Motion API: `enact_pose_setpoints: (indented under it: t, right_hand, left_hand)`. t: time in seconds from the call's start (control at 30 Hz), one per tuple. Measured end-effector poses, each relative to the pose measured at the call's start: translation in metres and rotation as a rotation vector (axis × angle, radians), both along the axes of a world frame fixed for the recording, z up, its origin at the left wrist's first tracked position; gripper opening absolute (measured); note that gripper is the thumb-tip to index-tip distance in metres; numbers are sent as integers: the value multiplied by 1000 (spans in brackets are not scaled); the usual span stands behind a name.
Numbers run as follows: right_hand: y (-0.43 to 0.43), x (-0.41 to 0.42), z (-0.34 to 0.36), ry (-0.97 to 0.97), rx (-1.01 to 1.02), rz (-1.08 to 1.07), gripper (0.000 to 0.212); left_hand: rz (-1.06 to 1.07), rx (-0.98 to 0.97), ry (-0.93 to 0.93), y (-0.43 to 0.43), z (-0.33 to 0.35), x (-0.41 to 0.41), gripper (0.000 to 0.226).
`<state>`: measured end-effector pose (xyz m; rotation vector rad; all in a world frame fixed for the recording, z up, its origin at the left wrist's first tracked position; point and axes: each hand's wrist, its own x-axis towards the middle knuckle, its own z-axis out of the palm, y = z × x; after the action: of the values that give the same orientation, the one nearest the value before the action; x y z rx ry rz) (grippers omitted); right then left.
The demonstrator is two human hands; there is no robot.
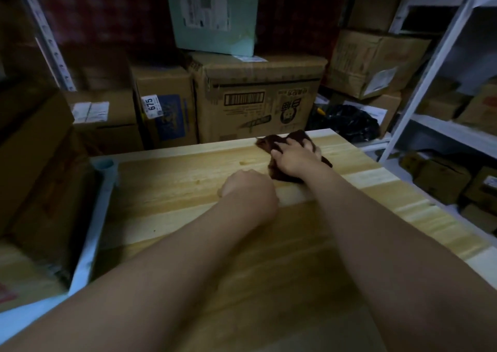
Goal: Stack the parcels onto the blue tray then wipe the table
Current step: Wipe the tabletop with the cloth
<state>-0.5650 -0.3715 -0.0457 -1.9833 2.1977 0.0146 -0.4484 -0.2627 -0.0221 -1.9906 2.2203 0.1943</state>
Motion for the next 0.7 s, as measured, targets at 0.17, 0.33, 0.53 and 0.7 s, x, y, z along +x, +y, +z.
enact_pose_setpoints:
  t: [0.17, 0.33, 0.53, 0.7]
  right_hand:
    - [-16, -63, 1, 10, 19, -337, 58]
    - [13, -65, 2, 38, 80, -666, 68]
    - [91, -44, -12, -34, -78, -94, 52]
    - [145, -68, -14, -41, -48, -24, 49]
  left_hand:
    - [-40, -84, 22, -3, 3, 2, 32]
    - [-81, -97, -12, -1, 1, 7, 29]
    - [-53, -17, 82, 13, -9, 15, 44]
    - [-13, -31, 134, 49, -11, 20, 58]
